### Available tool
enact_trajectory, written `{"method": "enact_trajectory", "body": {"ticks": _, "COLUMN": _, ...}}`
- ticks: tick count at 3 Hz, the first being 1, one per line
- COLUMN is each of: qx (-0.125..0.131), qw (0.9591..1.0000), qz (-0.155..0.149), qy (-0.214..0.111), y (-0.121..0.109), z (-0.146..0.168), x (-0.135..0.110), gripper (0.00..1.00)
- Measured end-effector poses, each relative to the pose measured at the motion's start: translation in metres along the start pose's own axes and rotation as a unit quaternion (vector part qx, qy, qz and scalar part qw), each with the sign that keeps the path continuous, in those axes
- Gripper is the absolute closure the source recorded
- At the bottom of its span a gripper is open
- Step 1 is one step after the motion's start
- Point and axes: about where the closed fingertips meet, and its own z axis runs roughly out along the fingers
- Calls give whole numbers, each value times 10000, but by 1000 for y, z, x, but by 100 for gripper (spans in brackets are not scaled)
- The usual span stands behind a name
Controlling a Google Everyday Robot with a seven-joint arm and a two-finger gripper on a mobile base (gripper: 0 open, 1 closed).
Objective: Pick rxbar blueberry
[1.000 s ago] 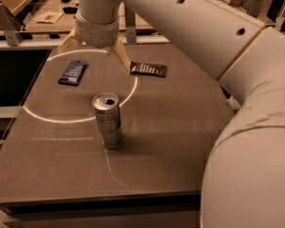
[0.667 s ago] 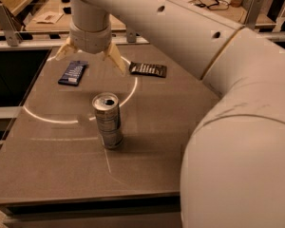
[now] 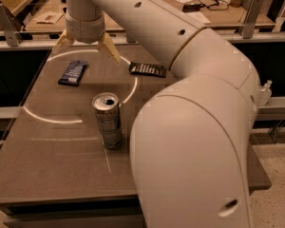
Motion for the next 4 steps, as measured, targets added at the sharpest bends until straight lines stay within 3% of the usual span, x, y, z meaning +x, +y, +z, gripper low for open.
{"method": "enact_trajectory", "body": {"ticks": 1, "qx": -163, "qw": 9998, "qz": 74, "qy": -96, "y": -12, "z": 3, "x": 11, "gripper": 0}}
{"method": "enact_trajectory", "body": {"ticks": 2, "qx": -152, "qw": 9993, "qz": 235, "qy": -230, "y": -29, "z": 12, "x": 16, "gripper": 0}}
{"method": "enact_trajectory", "body": {"ticks": 4, "qx": 151, "qw": 9975, "qz": 386, "qy": -581, "y": -55, "z": 34, "x": 20, "gripper": 0}}
